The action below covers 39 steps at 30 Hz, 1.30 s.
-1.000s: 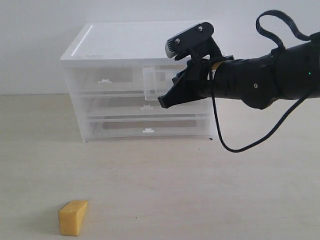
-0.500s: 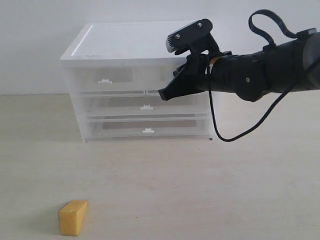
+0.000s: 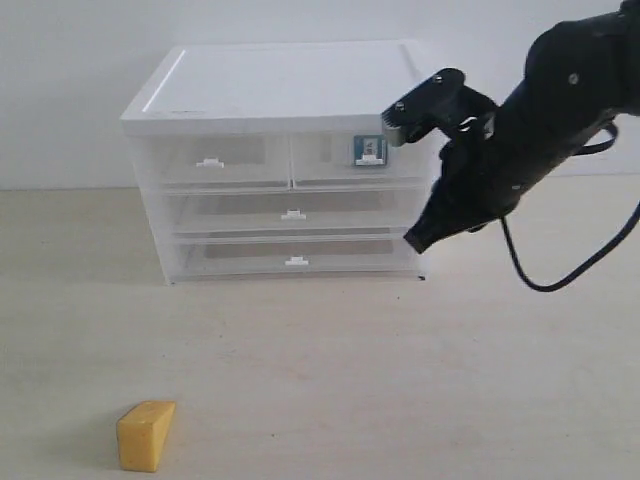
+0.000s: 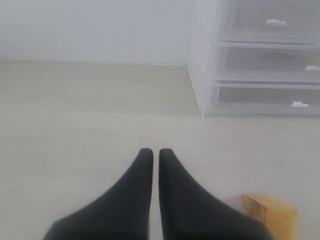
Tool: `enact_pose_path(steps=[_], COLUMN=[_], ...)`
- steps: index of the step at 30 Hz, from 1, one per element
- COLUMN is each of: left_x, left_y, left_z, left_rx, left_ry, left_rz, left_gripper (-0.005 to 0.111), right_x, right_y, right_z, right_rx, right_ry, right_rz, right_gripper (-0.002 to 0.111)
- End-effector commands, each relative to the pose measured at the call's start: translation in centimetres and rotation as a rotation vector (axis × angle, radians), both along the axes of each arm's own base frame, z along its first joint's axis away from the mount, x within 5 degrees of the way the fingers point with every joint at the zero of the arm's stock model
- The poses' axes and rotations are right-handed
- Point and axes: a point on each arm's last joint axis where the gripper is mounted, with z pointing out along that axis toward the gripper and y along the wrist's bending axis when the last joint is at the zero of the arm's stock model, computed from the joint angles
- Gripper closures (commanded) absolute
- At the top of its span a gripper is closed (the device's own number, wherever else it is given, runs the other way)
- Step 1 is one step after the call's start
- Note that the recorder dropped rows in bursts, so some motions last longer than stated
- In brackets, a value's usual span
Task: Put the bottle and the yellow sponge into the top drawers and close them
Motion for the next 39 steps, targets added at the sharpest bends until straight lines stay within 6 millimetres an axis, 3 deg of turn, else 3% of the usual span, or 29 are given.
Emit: enact_pose_path(steps=[1, 4, 6, 8, 13, 20, 33, 39], left_x=[0.0, 0.0, 0.0, 0.0, 0.0, 0.0, 0.0, 0.0], left_y=[0.0, 0.0, 0.0, 0.0, 0.0, 0.0, 0.0, 0.0], left_z=[-0.1, -0.1, -0.1, -0.1, -0.1, -0.1, -0.1, -0.1], left_rx=[-0.003, -0.003, -0.003, -0.003, -0.003, -0.003, -0.003, -0.003], left_ry=[-0.001, -0.001, -0.001, -0.001, -0.001, -0.001, -0.001, -0.001], left_rz=[0.001, 0.001, 0.001, 0.001, 0.001, 0.001, 0.001, 0.001], left_gripper=[0.102, 0.102, 0.102, 0.102, 0.102, 0.102, 0.102, 0.102], right_x=[0.2, -0.3, -1.7, -2.8, -7.0, -12.0, -21.1, -24.4], right_y=[-5.9, -11.8, -14.1, -14.9, -15.2, -14.9, -14.8, -14.8], right_z=[2.1, 4.5, 6.2, 7.1, 9.1, 9.4, 7.1, 7.2], right_rx=[-0.006, 0.054, 0.075, 0.101, 0.21, 0.343, 0.566, 0.613], right_ry=[0.102, 0.071, 0.018, -0.043, -0.299, -0.493, -0.747, -0.836], right_rz=[-0.236, -0.466, -0.536, -0.565, -0.574, -0.567, -0.57, -0.548], right_gripper=[0.108, 0.108, 0.108, 0.108, 0.108, 0.108, 0.108, 0.108])
